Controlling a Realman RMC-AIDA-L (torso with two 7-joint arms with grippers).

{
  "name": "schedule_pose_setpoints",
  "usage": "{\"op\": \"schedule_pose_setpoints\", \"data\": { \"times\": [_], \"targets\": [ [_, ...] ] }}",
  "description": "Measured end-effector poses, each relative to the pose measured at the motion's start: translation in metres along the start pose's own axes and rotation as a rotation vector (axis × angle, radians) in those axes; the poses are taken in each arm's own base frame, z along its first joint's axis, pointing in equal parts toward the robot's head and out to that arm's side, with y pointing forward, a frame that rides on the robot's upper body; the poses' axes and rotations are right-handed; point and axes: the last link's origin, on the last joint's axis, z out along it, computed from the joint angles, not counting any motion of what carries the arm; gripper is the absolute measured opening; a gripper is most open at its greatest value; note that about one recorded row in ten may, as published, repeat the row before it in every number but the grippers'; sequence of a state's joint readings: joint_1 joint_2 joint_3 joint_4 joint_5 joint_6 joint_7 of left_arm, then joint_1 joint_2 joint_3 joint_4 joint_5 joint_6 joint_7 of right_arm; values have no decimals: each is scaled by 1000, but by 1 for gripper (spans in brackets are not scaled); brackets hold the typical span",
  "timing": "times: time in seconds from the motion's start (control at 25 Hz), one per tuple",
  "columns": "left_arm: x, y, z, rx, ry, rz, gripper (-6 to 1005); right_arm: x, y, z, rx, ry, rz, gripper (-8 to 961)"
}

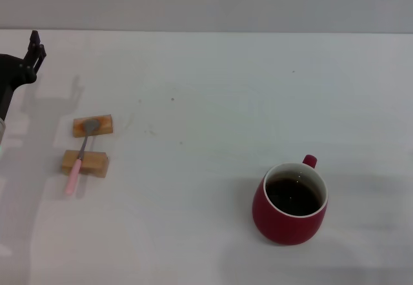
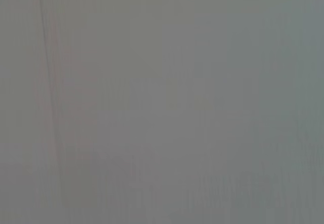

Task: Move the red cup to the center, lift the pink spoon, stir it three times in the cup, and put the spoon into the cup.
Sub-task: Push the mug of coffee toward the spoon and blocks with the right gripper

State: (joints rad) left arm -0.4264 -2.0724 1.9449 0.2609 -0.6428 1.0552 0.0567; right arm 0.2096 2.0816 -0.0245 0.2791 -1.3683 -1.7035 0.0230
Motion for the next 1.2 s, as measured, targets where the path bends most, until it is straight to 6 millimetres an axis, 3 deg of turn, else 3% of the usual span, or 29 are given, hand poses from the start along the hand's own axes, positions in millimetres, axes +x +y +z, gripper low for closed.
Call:
{"op": "schedule_pose_setpoints", "data": {
  "times": [0.44, 0.8, 1.2],
  "targets": [
    [0, 0, 0, 0, -1, 0, 807, 1, 0, -2, 8, 5, 4, 835],
    [-1, 1, 3, -6, -14, 2, 807, 5, 11, -12, 13, 41, -2, 833],
    [-1, 2, 5, -10, -24, 9, 806, 8, 15, -17, 10, 71, 26, 361]
  ]
}}
